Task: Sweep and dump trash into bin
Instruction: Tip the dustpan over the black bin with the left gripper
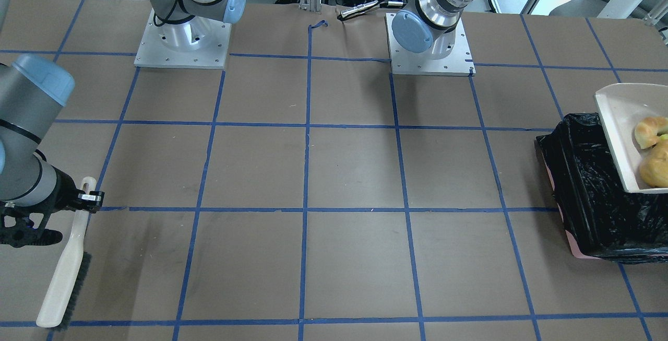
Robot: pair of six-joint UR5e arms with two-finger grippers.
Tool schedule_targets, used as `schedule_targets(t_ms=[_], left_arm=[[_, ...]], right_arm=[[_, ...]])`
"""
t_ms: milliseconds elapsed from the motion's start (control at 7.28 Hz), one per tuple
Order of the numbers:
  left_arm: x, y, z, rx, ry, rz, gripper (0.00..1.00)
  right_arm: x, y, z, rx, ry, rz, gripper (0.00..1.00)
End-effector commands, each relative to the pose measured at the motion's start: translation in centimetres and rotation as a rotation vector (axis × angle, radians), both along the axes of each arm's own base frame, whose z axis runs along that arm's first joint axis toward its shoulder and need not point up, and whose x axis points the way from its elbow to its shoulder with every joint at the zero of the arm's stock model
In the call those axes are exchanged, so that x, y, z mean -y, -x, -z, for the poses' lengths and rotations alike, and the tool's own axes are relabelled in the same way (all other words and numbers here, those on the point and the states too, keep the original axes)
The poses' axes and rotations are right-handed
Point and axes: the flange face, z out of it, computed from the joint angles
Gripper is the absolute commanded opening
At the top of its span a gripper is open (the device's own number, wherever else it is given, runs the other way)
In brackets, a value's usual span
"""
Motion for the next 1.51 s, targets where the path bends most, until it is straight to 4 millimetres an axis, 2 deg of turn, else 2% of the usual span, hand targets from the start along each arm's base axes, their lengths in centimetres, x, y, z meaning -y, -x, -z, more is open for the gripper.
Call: schedule_targets(t_ms=[0,275,412,549,687,962,1099,1374], left_arm=[[-0.1,-1.7,-1.8,0.207,-0.039,0.041,0.0],[0.5,-2.5,-1.9,0.318,-0.056,0.056,0.0],[2.5,-0.2,-3.1,0.413,-0.071,0.077,0.0],[5.1,3.7,-4.9,0.555,-0.091,0.113,0.0],[6.7,5.3,-5.0,0.627,-0.1,0.129,0.0],[6.7,5.6,-4.8,0.651,-0.125,0.125,0.0],[6.5,5.9,-5.6,0.661,-0.117,0.129,0.0],[6.7,5.8,-5.0,0.66,-0.119,0.138,0.0]], right_arm=[[0.0,0.1,0.4,0.003,-0.005,-0.003,0.0],[-0.1,2.2,1.0,0.012,-0.016,0.029,0.0],[-0.3,2.6,1.3,0.014,-0.021,0.036,0.0],[-0.4,2.6,1.4,0.015,-0.026,0.038,0.0],[-0.8,2.4,2.0,0.022,-0.039,0.04,0.0],[-1.0,2.3,2.3,0.035,-0.044,0.039,0.0],[-1.0,2.3,2.3,0.035,-0.044,0.039,0.0],[-1.1,2.2,2.3,0.036,-0.045,0.037,0.0]])
